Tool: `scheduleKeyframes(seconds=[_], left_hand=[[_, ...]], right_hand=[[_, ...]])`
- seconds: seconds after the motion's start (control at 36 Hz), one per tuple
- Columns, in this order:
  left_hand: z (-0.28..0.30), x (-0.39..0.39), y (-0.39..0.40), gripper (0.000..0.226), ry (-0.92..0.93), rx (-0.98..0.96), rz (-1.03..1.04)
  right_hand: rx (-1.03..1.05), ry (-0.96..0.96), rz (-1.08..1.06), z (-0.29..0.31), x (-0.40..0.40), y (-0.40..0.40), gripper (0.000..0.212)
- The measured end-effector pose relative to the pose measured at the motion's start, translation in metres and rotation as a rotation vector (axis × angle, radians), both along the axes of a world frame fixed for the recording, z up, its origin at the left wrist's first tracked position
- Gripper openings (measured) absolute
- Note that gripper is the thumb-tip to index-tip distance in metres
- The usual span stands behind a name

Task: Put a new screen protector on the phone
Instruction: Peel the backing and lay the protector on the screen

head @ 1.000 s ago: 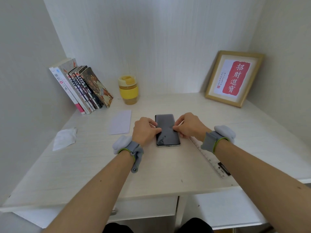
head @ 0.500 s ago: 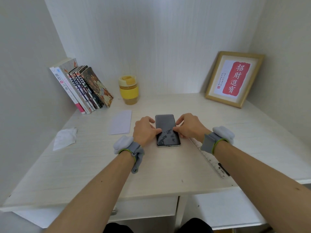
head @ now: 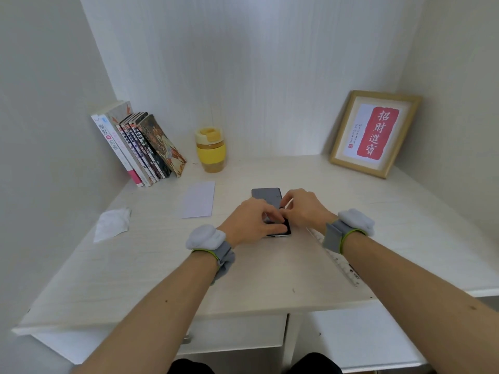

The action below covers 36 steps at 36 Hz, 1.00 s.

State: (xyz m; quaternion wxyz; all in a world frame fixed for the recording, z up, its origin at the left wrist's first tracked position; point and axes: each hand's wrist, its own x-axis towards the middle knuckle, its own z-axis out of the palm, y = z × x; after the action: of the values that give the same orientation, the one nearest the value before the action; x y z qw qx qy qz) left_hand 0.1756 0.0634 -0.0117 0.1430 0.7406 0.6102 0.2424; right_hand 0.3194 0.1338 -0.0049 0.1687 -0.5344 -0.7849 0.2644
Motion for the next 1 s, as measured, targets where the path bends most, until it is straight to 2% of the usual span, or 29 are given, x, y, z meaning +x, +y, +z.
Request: scheduleKeyframes(seconds=[0.11, 0.22, 0.31, 0.39, 0.56, 0.67, 0.72, 0.81, 0.89, 1.0], left_hand=[[-0.004, 0.0, -0.003, 0.034, 0.092, 0.021, -0.034], [-0.008, -0.003, -0.003, 0.036, 0.128, 0.01, -0.03], [-0.008, -0.005, -0.002, 0.032, 0.126, 0.021, -0.037], [-0.011, -0.005, 0.0, 0.03, 0.112, 0.035, -0.038], [-0.015, -0.008, 0.002, 0.031, 0.073, 0.035, -0.03], [-0.02, -0.01, 0.008, 0.037, -0.106, 0.075, 0.129], [-0.022, -0.011, 0.012, 0.051, -0.071, 0.092, 0.268], [-0.024, -0.011, 0.018, 0.067, 0.027, -0.019, 0.412], [-0.031, -0.009, 0.027, 0.061, 0.017, -0.053, 0.399], [-0.035, -0.006, 0.034, 0.064, 0.035, -0.065, 0.361]], right_hand=[[0.014, 0.007, -0.025, 0.001, 0.0, -0.002, 0.032], [-0.006, 0.046, -0.106, 0.003, -0.003, -0.003, 0.042], [-0.024, 0.048, -0.148, 0.004, -0.005, -0.003, 0.041], [-0.041, 0.046, -0.159, 0.003, -0.008, -0.001, 0.031], [-0.106, 0.082, -0.175, 0.005, -0.007, 0.001, 0.036], [-0.134, 0.109, -0.165, 0.004, -0.006, 0.003, 0.035], [-0.16, 0.105, -0.16, 0.005, -0.005, 0.005, 0.03], [-0.197, 0.131, -0.168, 0.007, -0.003, 0.009, 0.029], [-0.21, 0.15, -0.166, 0.007, -0.003, 0.012, 0.035], [-0.157, 0.069, -0.111, 0.007, -0.008, 0.013, 0.034]])
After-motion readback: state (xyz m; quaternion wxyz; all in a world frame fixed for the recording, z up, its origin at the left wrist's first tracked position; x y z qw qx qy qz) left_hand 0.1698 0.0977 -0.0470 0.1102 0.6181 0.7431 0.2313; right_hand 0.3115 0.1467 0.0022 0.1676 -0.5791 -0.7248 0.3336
